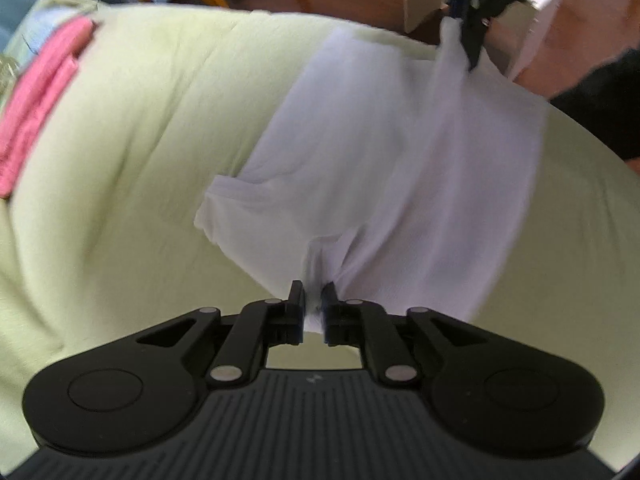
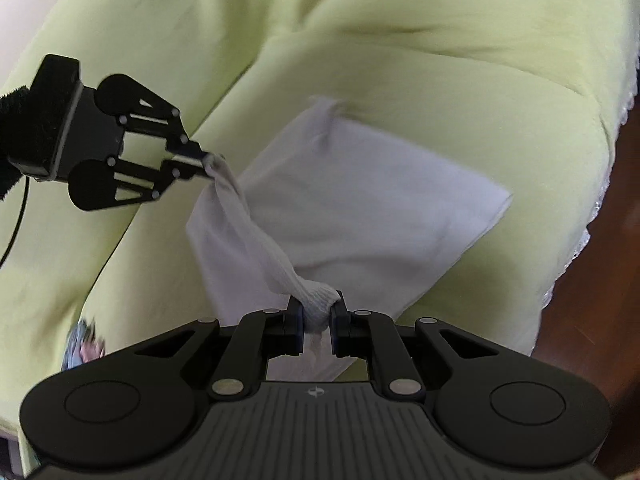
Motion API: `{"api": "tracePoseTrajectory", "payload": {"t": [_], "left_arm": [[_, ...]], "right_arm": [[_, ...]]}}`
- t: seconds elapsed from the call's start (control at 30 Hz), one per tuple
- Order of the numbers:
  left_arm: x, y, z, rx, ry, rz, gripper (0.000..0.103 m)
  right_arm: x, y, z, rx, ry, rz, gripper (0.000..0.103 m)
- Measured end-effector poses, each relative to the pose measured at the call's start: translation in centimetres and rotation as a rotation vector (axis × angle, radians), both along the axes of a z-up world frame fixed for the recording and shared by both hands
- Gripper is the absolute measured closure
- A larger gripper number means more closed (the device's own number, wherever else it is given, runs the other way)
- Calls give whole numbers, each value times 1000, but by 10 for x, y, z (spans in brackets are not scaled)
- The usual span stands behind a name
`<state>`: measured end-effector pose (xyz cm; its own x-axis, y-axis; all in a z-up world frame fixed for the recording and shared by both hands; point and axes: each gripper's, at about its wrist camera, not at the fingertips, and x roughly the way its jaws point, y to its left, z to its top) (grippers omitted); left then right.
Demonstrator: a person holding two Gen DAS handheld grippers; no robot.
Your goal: Fold clothes
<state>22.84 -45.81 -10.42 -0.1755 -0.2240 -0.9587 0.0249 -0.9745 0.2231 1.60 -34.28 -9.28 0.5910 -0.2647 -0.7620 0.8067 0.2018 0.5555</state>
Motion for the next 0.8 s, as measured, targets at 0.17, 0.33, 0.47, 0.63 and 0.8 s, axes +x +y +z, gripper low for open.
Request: {"api": "tracePoseTrajectory", "payload": {"t": [0.17,0.33,0.47,0.63,0.8], "left_arm": [[8,-47,3,178,63,217,84],[29,-60,10,296,108,328,82],[31,-60,3,280,122,348,81],[27,-52,2,233,152,287,96],[25,-58,11,252,200,276,98]], "right_arm": [[-9,-17,-16,36,-19,-16,77],[-20,-17,-11,21,-38,-63,61],[-21,-24,-11,-13,3,-56,61],[-24,-25,-9,-65,79,31,95],[-50,-14,11,-132,28,-49,98]]}}
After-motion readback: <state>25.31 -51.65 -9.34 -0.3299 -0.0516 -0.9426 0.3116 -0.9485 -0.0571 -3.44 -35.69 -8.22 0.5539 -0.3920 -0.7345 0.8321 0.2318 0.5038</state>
